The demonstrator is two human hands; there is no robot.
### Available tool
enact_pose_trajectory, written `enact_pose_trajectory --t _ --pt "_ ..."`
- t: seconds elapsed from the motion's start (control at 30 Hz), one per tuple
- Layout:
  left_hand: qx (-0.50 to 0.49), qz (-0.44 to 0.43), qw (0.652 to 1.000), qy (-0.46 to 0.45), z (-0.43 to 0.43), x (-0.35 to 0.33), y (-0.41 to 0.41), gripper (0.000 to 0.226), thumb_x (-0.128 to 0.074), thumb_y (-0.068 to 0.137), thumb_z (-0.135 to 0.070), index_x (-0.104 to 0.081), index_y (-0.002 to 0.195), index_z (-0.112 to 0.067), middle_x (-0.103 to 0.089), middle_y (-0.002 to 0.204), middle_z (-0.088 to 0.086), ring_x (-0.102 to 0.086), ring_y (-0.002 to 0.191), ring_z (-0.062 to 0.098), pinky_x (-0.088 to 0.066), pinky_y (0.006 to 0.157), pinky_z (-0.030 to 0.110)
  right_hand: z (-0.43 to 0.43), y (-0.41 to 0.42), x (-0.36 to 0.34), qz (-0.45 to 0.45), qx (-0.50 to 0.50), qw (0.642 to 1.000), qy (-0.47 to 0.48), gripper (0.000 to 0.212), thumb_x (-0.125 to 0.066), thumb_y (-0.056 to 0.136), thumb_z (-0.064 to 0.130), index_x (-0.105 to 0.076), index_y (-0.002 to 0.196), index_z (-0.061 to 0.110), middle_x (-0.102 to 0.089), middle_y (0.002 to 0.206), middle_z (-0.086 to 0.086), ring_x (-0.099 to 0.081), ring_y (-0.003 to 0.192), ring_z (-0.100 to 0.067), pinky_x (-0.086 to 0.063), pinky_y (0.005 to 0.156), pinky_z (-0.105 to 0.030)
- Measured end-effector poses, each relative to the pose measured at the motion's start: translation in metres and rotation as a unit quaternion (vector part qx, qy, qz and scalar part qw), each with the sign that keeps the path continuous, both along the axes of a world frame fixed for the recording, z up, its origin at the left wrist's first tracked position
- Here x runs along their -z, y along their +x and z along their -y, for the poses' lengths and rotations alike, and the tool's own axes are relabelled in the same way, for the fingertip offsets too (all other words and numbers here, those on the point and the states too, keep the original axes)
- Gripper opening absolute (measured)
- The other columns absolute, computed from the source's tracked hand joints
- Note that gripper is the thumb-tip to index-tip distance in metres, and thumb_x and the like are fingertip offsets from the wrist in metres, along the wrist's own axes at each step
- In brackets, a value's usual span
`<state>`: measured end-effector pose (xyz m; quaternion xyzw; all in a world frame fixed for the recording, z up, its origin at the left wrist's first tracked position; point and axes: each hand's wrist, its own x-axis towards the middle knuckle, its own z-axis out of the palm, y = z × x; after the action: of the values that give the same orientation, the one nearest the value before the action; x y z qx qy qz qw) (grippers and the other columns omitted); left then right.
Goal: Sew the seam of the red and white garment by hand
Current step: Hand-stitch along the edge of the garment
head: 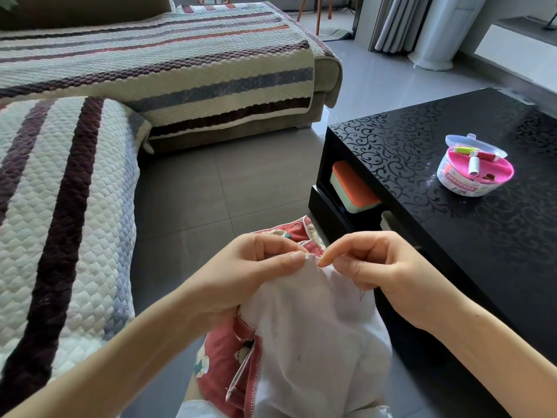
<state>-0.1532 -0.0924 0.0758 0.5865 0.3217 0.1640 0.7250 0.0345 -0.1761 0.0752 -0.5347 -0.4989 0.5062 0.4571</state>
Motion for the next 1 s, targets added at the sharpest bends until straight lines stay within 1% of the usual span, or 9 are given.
enact_pose_trajectory --t 0.1,0.23,0.37,0.5,0.6,0.7,0.83,0.93,1.0 --pt "-0.003 0.01 1.0 -0.012 0.0 -0.001 0.001 0.011 -0.066 0.075 -0.021 -0.076 0.074 -0.018 -0.069 0.074 -0.004 -0.062 0.067 0.004 -0.047 0.06 0.013 -0.001 -0.001 0.007 -0.032 -0.005 0.999 -0.014 0.011 -0.059 0.084 0.008 -0.069 0.081 0.004 -0.054 0.053 0.014 -0.037 0.047 -0.001 -0.028 0.047 -0.013" --pt "0.006 0.016 0.999 -0.038 0.002 -0.001 0.002 0.011 -0.066 0.076 -0.021 -0.074 0.075 -0.013 -0.068 0.073 0.001 -0.061 0.064 0.007 -0.048 0.058 0.016 -0.004 -0.004 0.018 -0.094 -0.018 0.995 -0.024 0.006 -0.064 0.078 0.019 -0.071 0.078 0.019 -0.051 0.062 0.002 -0.042 0.056 -0.011 -0.034 0.052 -0.018" --pt "-0.01 0.004 0.999 -0.047 0.001 -0.001 0.005 0.012 -0.068 0.075 -0.021 -0.074 0.077 -0.011 -0.068 0.075 0.006 -0.062 0.065 0.011 -0.05 0.059 0.019 -0.008 -0.012 0.025 -0.124 -0.034 0.992 -0.001 0.002 -0.058 0.084 0.014 -0.06 0.084 0.014 -0.05 0.066 0.0 -0.044 0.059 -0.009 -0.036 0.055 -0.017" --pt "-0.036 -0.015 0.998 -0.046 0.001 -0.005 0.005 0.007 -0.079 0.07 -0.019 -0.075 0.071 -0.014 -0.069 0.071 0.004 -0.062 0.061 0.01 -0.05 0.056 0.018 -0.009 -0.005 0.025 -0.052 -0.022 0.998 0.018 0.015 -0.067 0.085 0.008 -0.054 0.086 0.0 -0.056 0.065 -0.003 -0.051 0.054 -0.011 -0.045 0.054 -0.018" --pt "-0.055 -0.018 0.998 -0.037 0.0 -0.008 0.003 0.011 -0.07 0.066 -0.025 -0.074 0.068 -0.015 -0.068 0.068 0.003 -0.061 0.057 0.009 -0.049 0.053 0.017 -0.008 0.003 0.023 -0.013 -0.006 0.999 0.031 0.017 -0.066 0.077 0.012 -0.06 0.081 -0.003 -0.062 0.063 -0.001 -0.057 0.055 -0.014 -0.048 0.054 -0.02" --pt "-0.058 -0.023 0.998 -0.028 -0.002 -0.008 0.003 0.012 -0.071 0.065 -0.027 -0.074 0.067 -0.015 -0.068 0.068 0.002 -0.06 0.057 0.008 -0.048 0.053 0.017 -0.005 0.006 0.021 0.048 0.005 0.996 0.068 0.006 -0.067 0.081 0.007 -0.066 0.085 0.003 -0.066 0.067 -0.005 -0.06 0.057 -0.016 -0.051 0.056 -0.025" --pt "-0.054 -0.018 0.998 -0.021 0.0 -0.006 0.006 0.013 -0.071 0.065 -0.029 -0.075 0.067 -0.017 -0.069 0.067 0.001 -0.061 0.058 0.007 -0.048 0.054 0.016 -0.006 0.005 0.024 0.149 0.037 0.979 0.133 0.013 -0.066 0.084 0.001 -0.069 0.079 0.013 -0.066 0.064 0.002 -0.059 0.052 -0.012 -0.051 0.055 -0.025" --pt "-0.047 -0.01 0.999 0.006 0.002 -0.004 0.012 0.014 -0.069 0.066 -0.032 -0.074 0.066 -0.019 -0.069 0.069 -0.002 -0.06 0.062 0.006 -0.048 0.058 0.015 -0.007 -0.005 0.027 0.13 0.042 0.978 0.159 0.014 -0.06 0.08 0.003 -0.069 0.077 0.013 -0.065 0.063 0.005 -0.059 0.052 -0.007 -0.05 0.054 -0.022" --pt "-0.051 -0.004 0.998 0.026 0.004 -0.003 0.016 0.017 -0.068 0.068 -0.032 -0.073 0.069 -0.016 -0.068 0.07 0.0 -0.059 0.064 0.006 -0.047 0.059 0.015 -0.007 -0.009 0.028 0.127 0.053 0.975 0.174 0.012 -0.058 0.082 0.002 -0.069 0.08 0.005 -0.063 0.062 -0.003 -0.059 0.051 -0.015 -0.051 0.052 -0.031"
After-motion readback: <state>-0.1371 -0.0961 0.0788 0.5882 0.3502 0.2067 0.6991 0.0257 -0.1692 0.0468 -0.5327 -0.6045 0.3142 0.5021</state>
